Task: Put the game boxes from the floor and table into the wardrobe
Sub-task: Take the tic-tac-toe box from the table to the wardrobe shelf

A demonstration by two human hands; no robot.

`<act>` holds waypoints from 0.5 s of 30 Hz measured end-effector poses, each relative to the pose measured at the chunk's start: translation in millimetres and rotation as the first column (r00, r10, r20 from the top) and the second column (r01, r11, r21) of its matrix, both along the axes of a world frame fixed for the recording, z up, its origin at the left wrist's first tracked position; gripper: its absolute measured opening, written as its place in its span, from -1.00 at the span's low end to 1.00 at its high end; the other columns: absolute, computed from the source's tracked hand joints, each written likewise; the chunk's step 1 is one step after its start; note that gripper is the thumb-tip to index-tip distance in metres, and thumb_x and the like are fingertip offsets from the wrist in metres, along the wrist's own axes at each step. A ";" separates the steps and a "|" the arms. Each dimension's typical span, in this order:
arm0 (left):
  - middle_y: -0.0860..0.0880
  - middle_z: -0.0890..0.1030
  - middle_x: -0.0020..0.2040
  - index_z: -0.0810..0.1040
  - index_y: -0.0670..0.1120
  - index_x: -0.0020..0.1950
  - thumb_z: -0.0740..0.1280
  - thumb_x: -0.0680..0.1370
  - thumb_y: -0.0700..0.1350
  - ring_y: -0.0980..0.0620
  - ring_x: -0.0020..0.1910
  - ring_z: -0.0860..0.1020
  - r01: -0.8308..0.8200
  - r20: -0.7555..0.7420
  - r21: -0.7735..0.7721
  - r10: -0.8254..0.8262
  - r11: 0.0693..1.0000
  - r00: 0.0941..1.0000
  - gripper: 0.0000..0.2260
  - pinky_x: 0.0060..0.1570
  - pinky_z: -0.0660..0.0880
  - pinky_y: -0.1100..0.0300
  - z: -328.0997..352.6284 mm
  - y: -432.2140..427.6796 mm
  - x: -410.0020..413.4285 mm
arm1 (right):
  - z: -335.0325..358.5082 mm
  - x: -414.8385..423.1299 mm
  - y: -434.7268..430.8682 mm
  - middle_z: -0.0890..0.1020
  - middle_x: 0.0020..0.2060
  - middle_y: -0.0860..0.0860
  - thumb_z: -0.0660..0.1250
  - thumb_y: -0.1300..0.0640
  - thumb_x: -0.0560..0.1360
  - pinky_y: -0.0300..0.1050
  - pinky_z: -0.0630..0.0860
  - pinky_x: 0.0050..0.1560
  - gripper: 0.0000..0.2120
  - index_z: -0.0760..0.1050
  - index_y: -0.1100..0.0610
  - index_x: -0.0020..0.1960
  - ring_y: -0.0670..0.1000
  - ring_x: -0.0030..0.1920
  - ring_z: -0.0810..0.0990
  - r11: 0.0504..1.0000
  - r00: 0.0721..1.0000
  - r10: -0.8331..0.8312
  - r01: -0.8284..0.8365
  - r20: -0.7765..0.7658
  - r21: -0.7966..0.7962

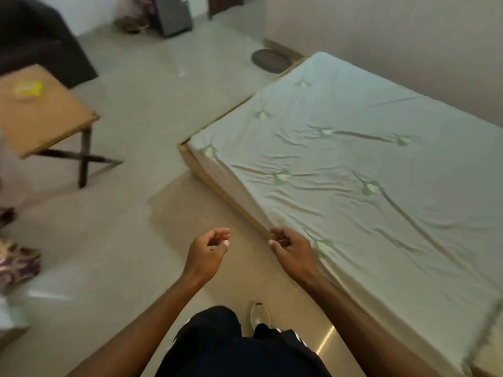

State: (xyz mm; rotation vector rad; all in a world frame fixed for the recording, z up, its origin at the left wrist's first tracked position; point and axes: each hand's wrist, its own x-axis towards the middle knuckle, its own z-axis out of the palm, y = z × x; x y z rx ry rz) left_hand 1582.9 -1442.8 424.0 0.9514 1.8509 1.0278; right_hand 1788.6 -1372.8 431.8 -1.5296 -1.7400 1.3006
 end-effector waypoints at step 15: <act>0.06 0.69 -0.06 0.65 -0.03 0.02 0.38 0.50 -0.27 0.25 -0.14 0.61 -0.528 0.010 0.156 0.533 0.835 0.846 -0.81 -0.13 0.50 0.44 4.8 104.7 -290.6 | 12.9 -356.4 189.7 0.63 -0.16 -0.15 0.38 0.14 0.47 -0.52 0.42 -0.24 -0.79 0.58 0.02 0.11 -0.29 -0.19 0.56 0.859 0.864 0.503 -0.501 0.009 0.104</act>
